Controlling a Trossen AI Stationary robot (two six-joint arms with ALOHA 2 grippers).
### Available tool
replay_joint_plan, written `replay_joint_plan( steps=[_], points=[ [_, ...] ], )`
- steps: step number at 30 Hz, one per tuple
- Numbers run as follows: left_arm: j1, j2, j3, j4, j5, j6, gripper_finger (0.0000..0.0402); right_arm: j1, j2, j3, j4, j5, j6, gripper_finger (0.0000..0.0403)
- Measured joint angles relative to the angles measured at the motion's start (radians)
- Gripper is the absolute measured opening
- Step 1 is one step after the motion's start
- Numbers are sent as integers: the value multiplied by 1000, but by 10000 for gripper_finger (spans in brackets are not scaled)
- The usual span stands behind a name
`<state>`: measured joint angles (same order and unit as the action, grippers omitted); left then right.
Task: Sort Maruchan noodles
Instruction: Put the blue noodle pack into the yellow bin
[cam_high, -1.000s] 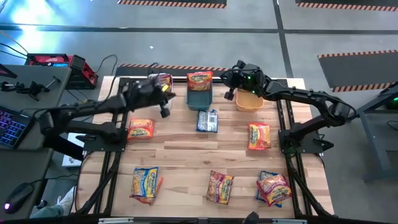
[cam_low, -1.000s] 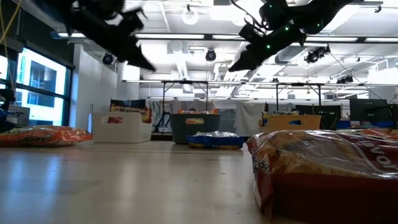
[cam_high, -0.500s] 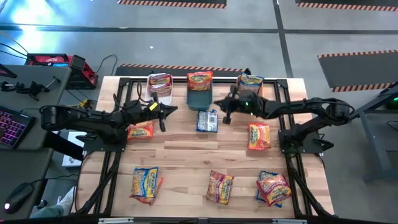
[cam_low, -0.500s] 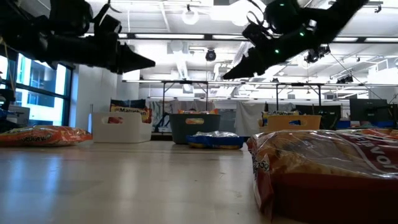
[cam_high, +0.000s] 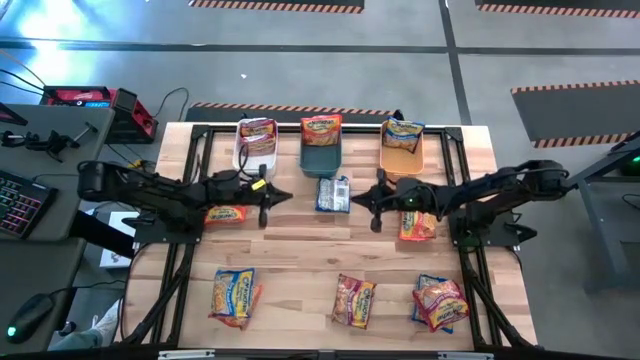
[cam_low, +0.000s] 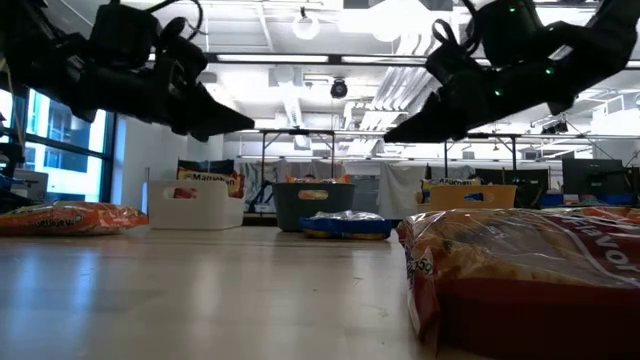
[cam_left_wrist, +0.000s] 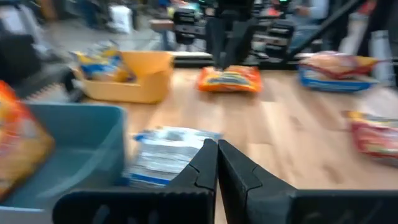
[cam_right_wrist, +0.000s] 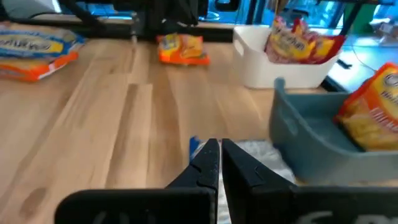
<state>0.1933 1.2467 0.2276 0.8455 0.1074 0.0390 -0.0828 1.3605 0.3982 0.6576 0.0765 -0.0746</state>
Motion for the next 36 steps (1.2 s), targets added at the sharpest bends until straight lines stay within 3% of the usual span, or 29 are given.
replay_joint_plan(
  steps=[3, 11, 15, 19, 25, 30, 36],
  points=[
    [-23, 3, 52, -139, 79, -90, 1, 30, 0, -10, -12, 42, 15, 0],
    [-159, 3, 343, -1053, 117, -206, 41, 73, 1, -9, -33, 53, -8, 0],
    [-244, 6, 479, -1298, 171, -300, 80, 84, 1, -10, -33, 53, -20, 0],
    [-326, 6, 556, -1443, 209, -470, 124, 103, 1, -9, -49, 52, -12, 0],
    [-414, 34, 553, -1541, 209, -713, 197, 167, 1, -9, -92, 64, -4, 0],
    [-468, 72, 555, -1520, 197, -771, 235, 229, 2, -9, -93, 103, -13, 0],
    [-518, 157, 555, -1458, 229, -812, 242, 273, 2, -9, -84, 147, -42, 0]
  ],
)
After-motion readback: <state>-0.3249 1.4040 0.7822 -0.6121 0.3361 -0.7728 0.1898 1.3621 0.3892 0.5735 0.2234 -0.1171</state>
